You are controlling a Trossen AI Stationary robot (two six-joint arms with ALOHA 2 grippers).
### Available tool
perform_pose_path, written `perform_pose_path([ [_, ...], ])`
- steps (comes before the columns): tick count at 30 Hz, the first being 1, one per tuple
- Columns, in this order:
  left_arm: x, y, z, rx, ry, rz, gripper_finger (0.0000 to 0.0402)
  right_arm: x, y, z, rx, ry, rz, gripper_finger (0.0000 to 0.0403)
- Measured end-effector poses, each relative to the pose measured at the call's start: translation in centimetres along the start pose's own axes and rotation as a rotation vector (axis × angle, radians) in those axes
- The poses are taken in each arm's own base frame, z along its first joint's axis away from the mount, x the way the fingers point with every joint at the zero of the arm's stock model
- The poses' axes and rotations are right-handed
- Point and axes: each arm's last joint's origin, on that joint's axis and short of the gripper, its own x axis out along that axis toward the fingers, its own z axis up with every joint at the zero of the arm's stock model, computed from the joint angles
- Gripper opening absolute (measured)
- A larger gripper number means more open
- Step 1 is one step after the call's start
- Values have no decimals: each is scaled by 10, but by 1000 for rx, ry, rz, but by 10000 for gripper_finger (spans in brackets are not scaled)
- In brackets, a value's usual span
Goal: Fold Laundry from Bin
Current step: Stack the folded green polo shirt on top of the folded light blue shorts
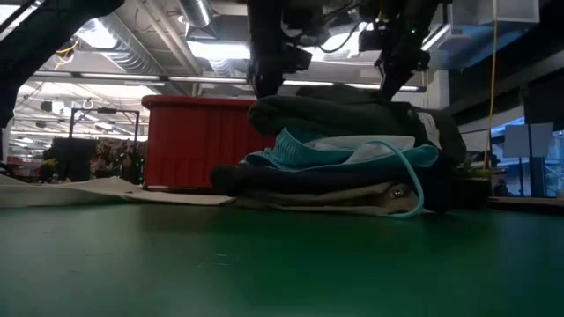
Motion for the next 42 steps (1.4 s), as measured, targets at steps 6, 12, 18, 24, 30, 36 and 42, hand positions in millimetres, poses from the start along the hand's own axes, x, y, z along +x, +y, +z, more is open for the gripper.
perform_pose_path([
  [6,20,4,-2,-10,30,7,9,0,-3,1,4,18,-91,18],
  [12,24,6,-2,-11,37,47,11,7,-7,3,5,31,-111,53],
  [18,24,6,-2,-14,29,55,58,22,-7,6,-4,91,-110,116],
  [24,23,6,-2,-6,29,64,128,30,-9,7,-12,160,-188,182],
  [30,11,7,0,19,12,63,150,21,-14,6,-6,195,-298,199],
  [36,-15,-3,6,44,-86,4,133,3,-7,10,81,-15,-39,194],
  [42,-22,-31,8,66,-120,-74,118,8,3,10,87,-70,151,195],
])
